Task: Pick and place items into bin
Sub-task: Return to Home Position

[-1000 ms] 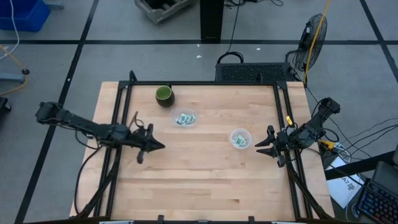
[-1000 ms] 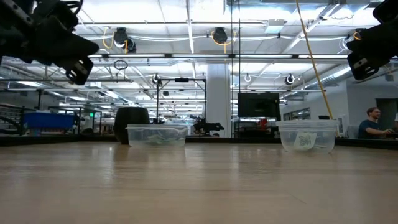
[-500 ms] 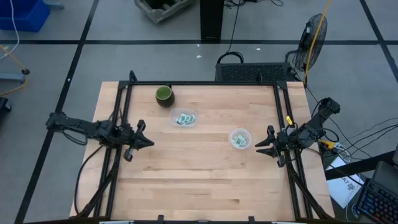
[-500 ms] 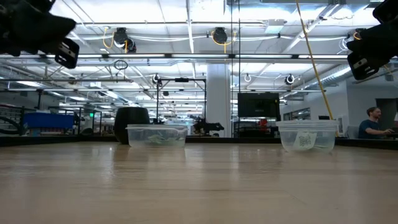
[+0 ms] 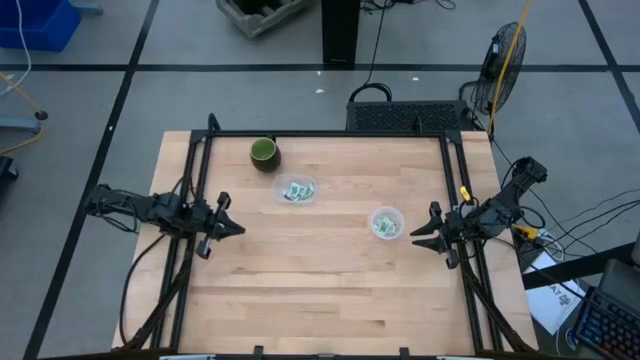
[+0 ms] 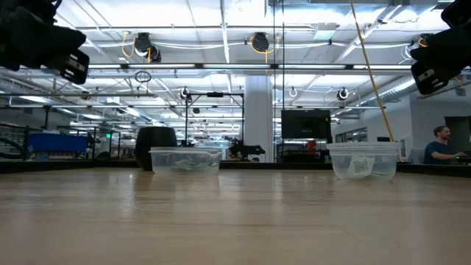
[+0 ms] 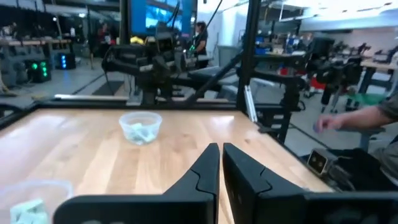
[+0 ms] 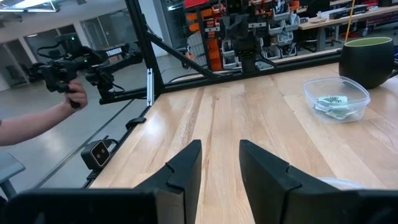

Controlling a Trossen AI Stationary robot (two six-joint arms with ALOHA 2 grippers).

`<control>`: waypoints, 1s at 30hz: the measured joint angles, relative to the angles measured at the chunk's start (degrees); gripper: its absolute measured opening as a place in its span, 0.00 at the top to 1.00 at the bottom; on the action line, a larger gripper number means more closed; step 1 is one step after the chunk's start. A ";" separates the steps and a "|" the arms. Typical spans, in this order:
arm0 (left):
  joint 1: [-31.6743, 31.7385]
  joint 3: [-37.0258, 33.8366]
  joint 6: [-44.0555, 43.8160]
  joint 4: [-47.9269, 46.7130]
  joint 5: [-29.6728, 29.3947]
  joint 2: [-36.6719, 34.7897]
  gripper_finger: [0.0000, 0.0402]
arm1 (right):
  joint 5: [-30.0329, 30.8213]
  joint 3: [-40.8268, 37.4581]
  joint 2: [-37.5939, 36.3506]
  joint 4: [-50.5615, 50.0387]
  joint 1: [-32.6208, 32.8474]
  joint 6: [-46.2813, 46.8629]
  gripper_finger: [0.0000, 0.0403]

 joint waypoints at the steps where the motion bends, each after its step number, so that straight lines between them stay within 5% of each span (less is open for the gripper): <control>1: 0.00 0.00 0.06 -0.25 -0.33 0.06 0.94 | 0.01 0.00 -0.02 0.03 0.00 0.00 0.75; 21: 0.00 0.00 4.15 -0.41 -3.43 0.06 0.94 | 1.53 -0.13 -0.09 4.41 -0.02 -0.47 0.75; 26: 0.00 0.00 4.13 -0.39 -3.44 0.06 0.94 | -4.59 -0.72 -0.01 2.04 -0.09 -1.76 0.75; 30: 0.00 0.00 4.13 -0.39 -3.42 0.06 0.94 | -5.20 -5.23 -0.06 9.46 -2.04 -5.12 0.75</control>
